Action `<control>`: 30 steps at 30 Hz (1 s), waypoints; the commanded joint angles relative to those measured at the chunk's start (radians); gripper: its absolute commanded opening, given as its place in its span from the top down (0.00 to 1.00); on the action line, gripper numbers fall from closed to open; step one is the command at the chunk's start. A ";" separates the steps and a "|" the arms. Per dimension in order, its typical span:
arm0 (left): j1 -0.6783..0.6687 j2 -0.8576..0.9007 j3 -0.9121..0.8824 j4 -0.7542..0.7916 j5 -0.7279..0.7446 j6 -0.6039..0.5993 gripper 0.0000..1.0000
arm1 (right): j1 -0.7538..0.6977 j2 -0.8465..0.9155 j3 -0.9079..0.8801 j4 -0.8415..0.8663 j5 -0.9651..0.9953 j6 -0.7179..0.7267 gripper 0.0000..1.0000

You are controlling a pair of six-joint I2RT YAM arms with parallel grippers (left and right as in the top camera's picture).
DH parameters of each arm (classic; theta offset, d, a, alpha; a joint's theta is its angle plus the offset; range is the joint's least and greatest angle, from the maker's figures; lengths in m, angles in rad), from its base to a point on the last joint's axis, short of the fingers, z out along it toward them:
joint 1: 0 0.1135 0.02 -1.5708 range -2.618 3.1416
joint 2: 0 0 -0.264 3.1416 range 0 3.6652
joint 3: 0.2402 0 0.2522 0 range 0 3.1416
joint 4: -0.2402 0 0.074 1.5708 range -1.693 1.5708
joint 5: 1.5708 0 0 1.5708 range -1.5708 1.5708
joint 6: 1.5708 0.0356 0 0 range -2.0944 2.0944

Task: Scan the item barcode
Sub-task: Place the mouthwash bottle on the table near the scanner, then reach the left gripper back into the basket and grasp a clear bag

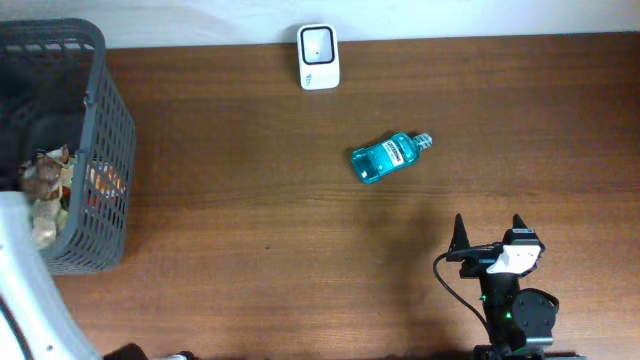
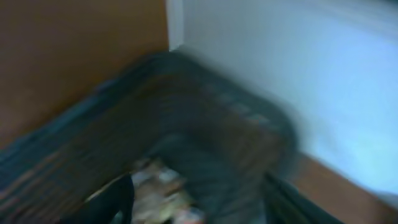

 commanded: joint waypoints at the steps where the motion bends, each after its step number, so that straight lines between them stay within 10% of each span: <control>1: 0.124 0.108 -0.063 -0.071 0.005 0.025 0.40 | -0.006 -0.006 -0.008 -0.003 0.009 0.001 0.02; 5: 0.144 0.274 -0.142 -0.064 0.115 0.266 0.35 | -0.006 -0.006 -0.008 -0.003 0.009 0.001 0.02; 21: 0.125 0.531 -0.274 -0.043 -0.204 0.308 0.26 | -0.006 -0.006 -0.008 -0.003 0.009 0.001 0.02; 26: 0.138 0.531 -0.276 -0.009 -0.204 0.307 1.00 | -0.006 -0.006 -0.008 -0.003 0.009 0.001 0.02; 30: 0.137 0.498 -0.187 -0.037 -0.193 0.240 1.00 | -0.006 -0.006 -0.008 -0.003 0.009 0.001 0.02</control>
